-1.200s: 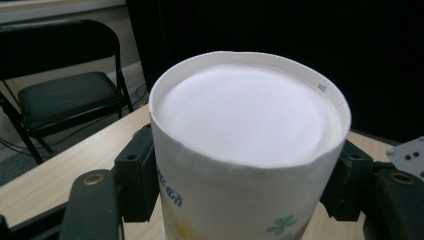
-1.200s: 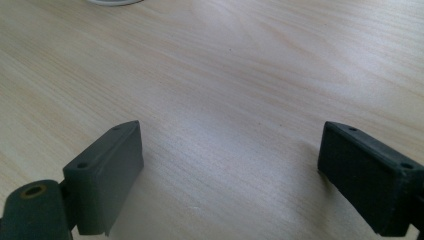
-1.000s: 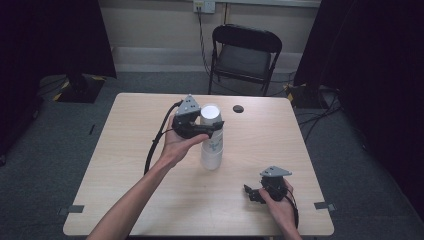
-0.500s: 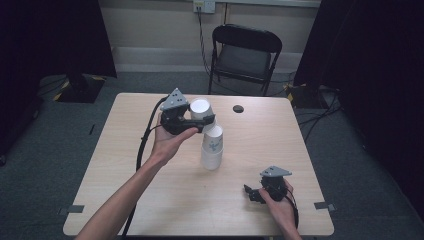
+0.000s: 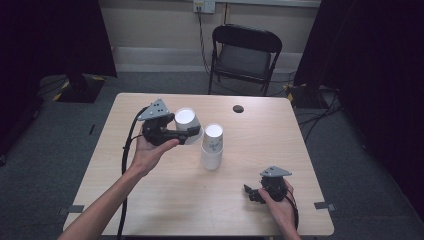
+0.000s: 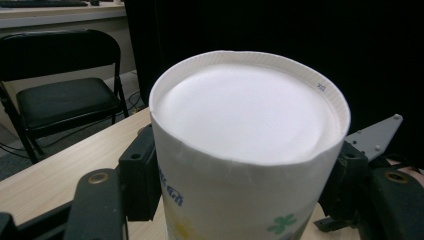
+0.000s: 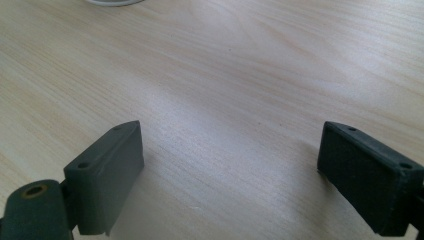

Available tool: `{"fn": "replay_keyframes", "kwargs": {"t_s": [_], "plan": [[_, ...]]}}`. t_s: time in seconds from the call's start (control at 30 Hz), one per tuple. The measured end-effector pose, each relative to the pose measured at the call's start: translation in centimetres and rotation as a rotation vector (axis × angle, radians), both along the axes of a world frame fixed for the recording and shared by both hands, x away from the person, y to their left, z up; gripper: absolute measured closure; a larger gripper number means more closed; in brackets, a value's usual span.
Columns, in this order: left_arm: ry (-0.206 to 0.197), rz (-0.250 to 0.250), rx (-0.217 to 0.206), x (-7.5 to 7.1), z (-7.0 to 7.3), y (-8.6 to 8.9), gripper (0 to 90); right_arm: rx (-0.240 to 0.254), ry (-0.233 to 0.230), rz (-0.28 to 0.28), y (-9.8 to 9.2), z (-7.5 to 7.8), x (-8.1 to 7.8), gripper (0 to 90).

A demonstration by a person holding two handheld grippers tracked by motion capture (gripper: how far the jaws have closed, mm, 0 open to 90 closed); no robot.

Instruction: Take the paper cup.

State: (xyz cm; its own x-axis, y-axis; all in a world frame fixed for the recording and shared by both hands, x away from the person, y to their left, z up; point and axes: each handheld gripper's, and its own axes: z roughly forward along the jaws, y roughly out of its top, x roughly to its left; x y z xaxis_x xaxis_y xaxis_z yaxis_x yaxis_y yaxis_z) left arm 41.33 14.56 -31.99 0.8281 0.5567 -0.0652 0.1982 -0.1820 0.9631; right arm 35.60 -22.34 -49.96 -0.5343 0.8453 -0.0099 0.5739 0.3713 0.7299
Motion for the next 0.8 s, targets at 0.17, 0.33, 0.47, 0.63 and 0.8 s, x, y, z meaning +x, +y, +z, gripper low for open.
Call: {"fn": "replay_keyframes", "kwargs": {"t_s": [0.17, 0.33, 0.47, 0.63, 0.8], "plan": [[0.029, -0.007, 0.028, -0.5, -1.8, 0.7, 33.2, 0.011, -0.005, 0.000, 0.0, 0.1, -0.1, 15.2], [0.082, 0.000, 0.015, -1.0, -4.3, 1.6, 33.1, 0.067, -0.073, 0.036, 0.2, 1.5, -0.7, 16.8], [0.108, 0.002, -0.012, -1.6, -5.3, 2.3, 33.2, 0.095, -0.104, 0.076, 1.0, 2.5, -1.3, 20.5], [0.137, -0.004, 0.014, -2.6, -7.3, 2.3, 33.4, 0.118, -0.121, 0.137, 2.5, 3.4, -2.2, 24.6], [0.141, -0.013, 0.038, -3.3, -8.0, 2.3, 33.4, 0.135, -0.138, 0.220, 3.9, 4.1, -2.9, 24.8]]}}
